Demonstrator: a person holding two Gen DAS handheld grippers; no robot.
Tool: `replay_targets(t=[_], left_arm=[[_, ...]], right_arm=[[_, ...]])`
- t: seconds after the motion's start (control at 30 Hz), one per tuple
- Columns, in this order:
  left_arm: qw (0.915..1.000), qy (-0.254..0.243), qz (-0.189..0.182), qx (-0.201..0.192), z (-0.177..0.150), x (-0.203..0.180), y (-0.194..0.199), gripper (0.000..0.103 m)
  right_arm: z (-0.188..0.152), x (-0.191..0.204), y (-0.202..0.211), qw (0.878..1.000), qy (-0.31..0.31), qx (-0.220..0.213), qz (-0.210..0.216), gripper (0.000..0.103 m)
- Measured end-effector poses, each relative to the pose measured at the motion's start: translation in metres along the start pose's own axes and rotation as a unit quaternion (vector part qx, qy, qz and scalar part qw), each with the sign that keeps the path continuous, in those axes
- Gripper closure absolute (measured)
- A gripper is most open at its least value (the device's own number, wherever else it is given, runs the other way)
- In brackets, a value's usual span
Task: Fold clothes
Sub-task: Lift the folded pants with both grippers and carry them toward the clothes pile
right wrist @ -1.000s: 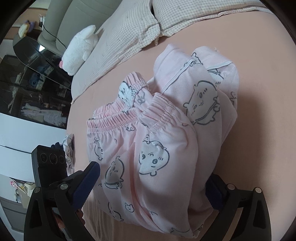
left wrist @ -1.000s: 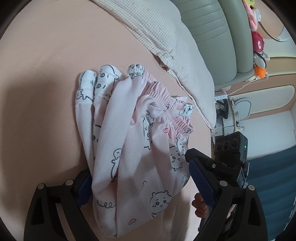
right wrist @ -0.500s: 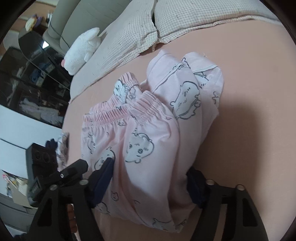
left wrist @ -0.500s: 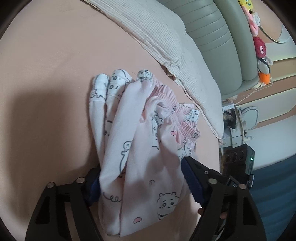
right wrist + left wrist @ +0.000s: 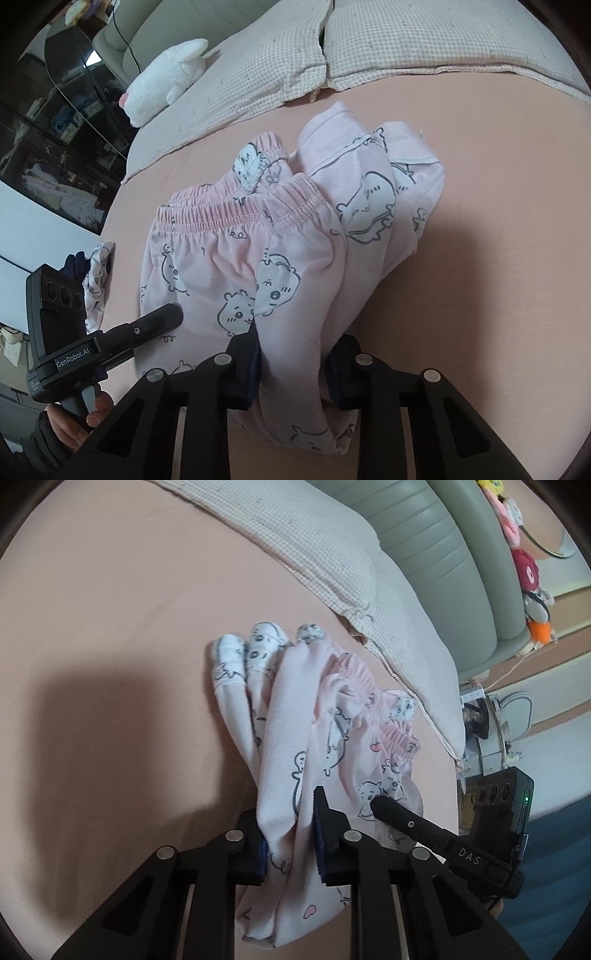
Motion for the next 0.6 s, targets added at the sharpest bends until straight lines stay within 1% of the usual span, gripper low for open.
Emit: replay_targets(t=[0.07, 0.23, 0.43, 0.6], left_arm=[[1.0000, 0.001, -0.007, -0.001, 0.001, -0.004, -0.001, 0.089], [0.9996, 0.011, -0.025, -0.005, 0.003, -0.011, -0.001, 0.089], [0.9994, 0.002, -0.034, -0.007, 0.006, -0.025, 0.000, 0.089], [0.9989, -0.004, -0.046, -0.013, 0.008, -0.040, 0.006, 0.089]], right_arm=[[0.000, 0.001, 0.002, 1.000, 0.002, -0.001, 0.001, 0.080], [-0.002, 0.004, 0.006, 1.000, 0.012, 0.000, -0.007, 0.082], [0.001, 0.012, 0.013, 0.999, 0.025, -0.003, -0.022, 0.083], [0.002, 0.021, 0.026, 0.999, 0.032, -0.011, -0.026, 0.083]])
Point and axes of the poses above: each gripper's, at about its wrist camera, not at the fingertips, and y roughly against the way its jaws point, x to its left, z to its top, the point moved 10 cm from there along -y, roughly the way its jaws point, and after that the axes turned 15 degrees about -z, right-handed, at the moved point
